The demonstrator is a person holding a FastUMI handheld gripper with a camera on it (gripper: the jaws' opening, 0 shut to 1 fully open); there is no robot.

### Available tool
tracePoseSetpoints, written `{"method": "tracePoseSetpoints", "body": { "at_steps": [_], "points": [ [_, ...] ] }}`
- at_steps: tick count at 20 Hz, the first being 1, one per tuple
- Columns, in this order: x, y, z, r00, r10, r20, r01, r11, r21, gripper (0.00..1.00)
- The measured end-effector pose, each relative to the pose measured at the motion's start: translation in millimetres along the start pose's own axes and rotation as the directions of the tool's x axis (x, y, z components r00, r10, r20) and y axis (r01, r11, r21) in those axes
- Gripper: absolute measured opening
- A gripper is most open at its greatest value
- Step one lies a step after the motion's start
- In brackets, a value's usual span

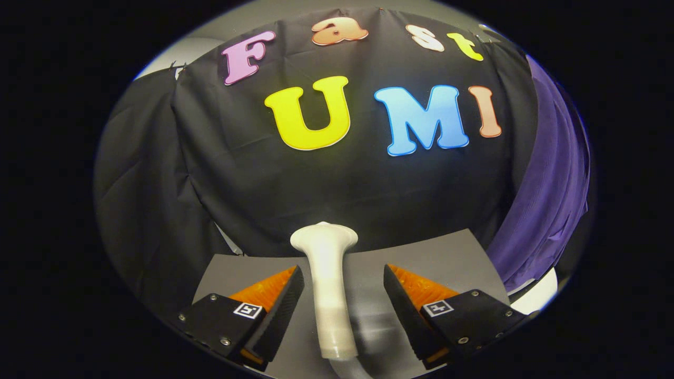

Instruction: Iron the clothes twice with a garment steamer, once on the left side and once on the right side.

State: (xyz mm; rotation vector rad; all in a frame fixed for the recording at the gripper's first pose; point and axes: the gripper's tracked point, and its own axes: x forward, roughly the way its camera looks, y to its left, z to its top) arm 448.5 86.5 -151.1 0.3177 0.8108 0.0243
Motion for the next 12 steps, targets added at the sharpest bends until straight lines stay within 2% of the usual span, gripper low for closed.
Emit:
{"method": "tracePoseSetpoints", "body": {
  "at_steps": [3,6,12],
  "points": [
    [17,-5,-13,0.997,-0.016,-0.070,0.018,1.000,0.023,0.94],
    [22,-4,-14,0.996,-0.015,-0.086,0.019,0.999,0.044,0.92],
    [32,11,-36,0.984,0.073,-0.164,-0.044,0.984,0.174,0.69]
  ]
}}
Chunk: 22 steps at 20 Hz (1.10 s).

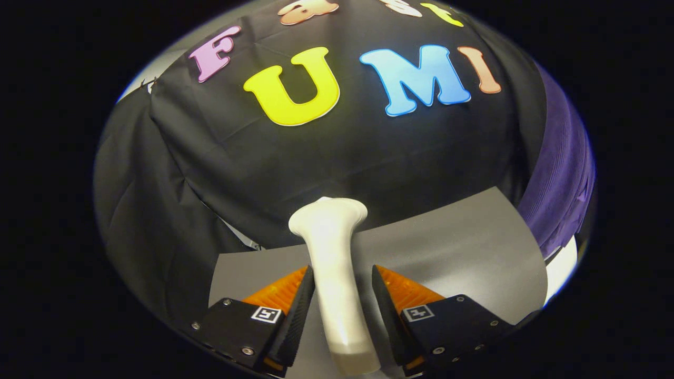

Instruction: Iron the clothes twice with a garment steamer, once on the left side and once on the right side.

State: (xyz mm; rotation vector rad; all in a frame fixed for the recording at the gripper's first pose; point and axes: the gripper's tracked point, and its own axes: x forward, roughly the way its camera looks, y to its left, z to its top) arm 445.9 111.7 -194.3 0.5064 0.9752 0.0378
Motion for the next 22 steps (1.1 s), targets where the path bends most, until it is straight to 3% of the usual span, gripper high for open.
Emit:
{"method": "tracePoseSetpoints", "body": {
  "at_steps": [3,11,14,17,22],
  "points": [
    [1,3,1,1.000,0.015,-0.002,-0.015,0.999,0.036,0.53],
    [8,6,-6,1.000,-0.013,-0.001,0.013,1.000,-0.015,0.44],
    [3,3,-7,0.999,-0.023,0.028,0.025,0.999,-0.042,0.36],
    [-22,3,1,0.993,-0.046,0.109,0.056,0.995,-0.087,0.31],
    [-88,7,3,0.961,0.001,0.278,0.048,0.984,-0.170,0.31]
  ]
}}
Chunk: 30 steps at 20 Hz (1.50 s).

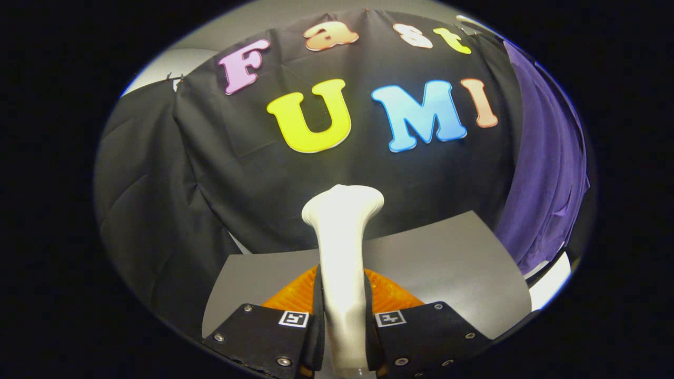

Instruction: Iron the clothes twice with a garment steamer, once on the left side and once on the right side.

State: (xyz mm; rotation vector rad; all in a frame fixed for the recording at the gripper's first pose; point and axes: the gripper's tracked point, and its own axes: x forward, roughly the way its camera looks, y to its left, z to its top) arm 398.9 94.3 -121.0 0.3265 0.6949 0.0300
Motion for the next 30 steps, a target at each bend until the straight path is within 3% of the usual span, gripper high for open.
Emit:
{"method": "tracePoseSetpoints", "body": {
  "at_steps": [10,17,21,30],
  "points": [
    [-162,-31,-35,0.974,0.043,0.221,-0.011,0.990,-0.142,0.31],
    [-266,-67,-64,0.923,0.108,0.370,-0.037,0.980,-0.194,0.31],
    [-306,-88,-85,0.890,0.151,0.430,-0.055,0.972,-0.228,0.31],
    [-368,-149,-131,0.844,0.127,0.521,0.005,0.970,-0.244,0.31]
  ]
}}
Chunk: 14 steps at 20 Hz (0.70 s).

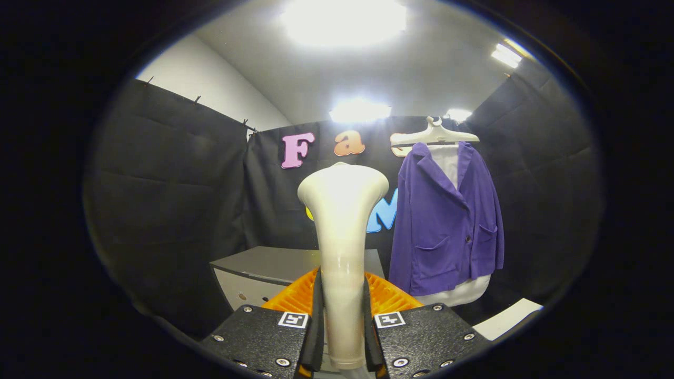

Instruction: Iron the clothes twice with a garment steamer, once on the left side and once on the right side.

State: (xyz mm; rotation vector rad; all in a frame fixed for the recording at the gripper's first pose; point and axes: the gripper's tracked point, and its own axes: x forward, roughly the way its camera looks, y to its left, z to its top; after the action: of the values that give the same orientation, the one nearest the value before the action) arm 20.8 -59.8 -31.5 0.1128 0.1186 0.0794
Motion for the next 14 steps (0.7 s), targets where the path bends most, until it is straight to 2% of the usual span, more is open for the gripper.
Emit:
{"method": "tracePoseSetpoints", "body": {
  "at_steps": [3,8,14],
  "points": [
    [-7,0,6,1.000,0.003,0.020,-0.002,1.000,-0.014,0.31],
    [-4,-9,42,0.996,-0.019,0.083,0.021,1.000,-0.019,0.31],
    [53,-51,98,0.980,-0.097,0.173,0.102,0.994,-0.024,0.31]
  ]
}}
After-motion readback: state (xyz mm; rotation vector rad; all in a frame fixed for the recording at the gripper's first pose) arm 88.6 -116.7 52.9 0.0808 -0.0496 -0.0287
